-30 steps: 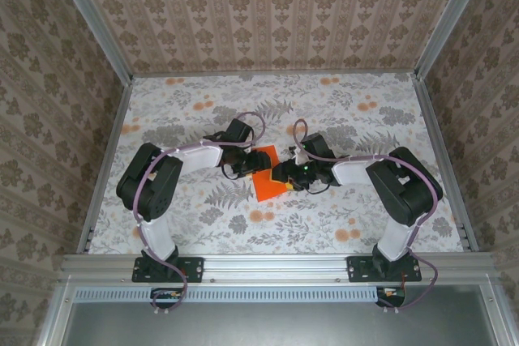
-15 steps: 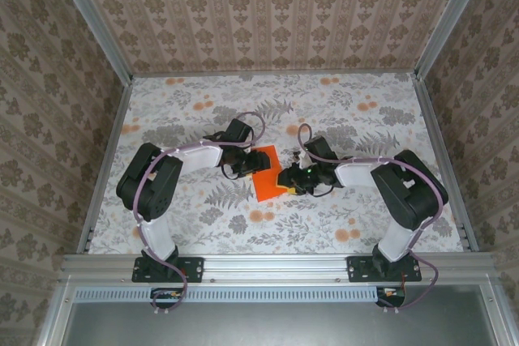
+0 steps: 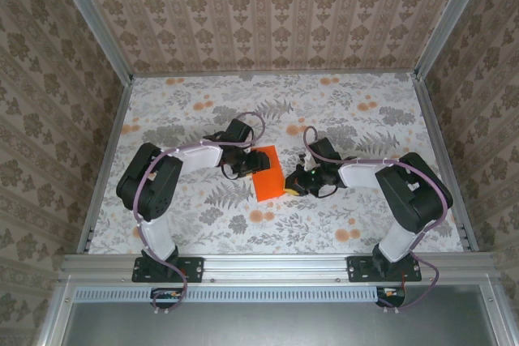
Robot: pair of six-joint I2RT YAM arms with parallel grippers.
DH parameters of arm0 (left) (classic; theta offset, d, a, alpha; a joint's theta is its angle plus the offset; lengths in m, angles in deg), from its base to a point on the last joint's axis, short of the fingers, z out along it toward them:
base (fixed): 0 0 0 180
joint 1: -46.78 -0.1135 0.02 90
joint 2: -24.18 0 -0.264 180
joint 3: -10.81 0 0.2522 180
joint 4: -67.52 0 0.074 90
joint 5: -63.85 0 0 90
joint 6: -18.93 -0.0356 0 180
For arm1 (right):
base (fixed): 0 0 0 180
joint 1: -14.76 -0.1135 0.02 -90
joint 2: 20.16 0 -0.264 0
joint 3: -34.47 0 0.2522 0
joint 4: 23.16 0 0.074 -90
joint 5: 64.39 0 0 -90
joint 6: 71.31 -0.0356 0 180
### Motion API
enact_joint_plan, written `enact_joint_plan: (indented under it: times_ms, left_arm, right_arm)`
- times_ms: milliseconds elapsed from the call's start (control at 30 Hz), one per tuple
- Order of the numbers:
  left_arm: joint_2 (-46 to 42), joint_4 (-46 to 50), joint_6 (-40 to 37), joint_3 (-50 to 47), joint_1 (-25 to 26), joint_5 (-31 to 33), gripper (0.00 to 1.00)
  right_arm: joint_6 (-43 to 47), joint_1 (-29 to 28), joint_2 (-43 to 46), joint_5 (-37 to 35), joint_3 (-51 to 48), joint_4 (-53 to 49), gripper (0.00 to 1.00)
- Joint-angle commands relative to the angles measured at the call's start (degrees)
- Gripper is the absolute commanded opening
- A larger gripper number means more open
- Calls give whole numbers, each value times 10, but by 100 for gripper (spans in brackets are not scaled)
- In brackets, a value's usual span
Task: Fold a paper plane with a square sheet of paper (pick it up from the middle)
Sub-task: Third fold the triangle at the center of the table.
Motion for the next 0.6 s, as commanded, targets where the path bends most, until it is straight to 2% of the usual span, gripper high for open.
enact_joint_plan:
  times_ms: [0,133,367,567]
  left_arm:
    - [-12,-6,-2,-7,-9,-3,54]
    - [-23,-29,-6,-2,-31,-13,53]
    - [19,-8,-30,29,-42,-22,39]
    - [20,-1,-38,35,-42,-17,32]
  right_arm:
    - [-3,3,11,-7,7,-33,3]
    - [-2,3,6,-6,16,-46,1]
    - [3,3,-3,-5,31,-68,0]
    - [7,2,-5,-5,39,-79,0]
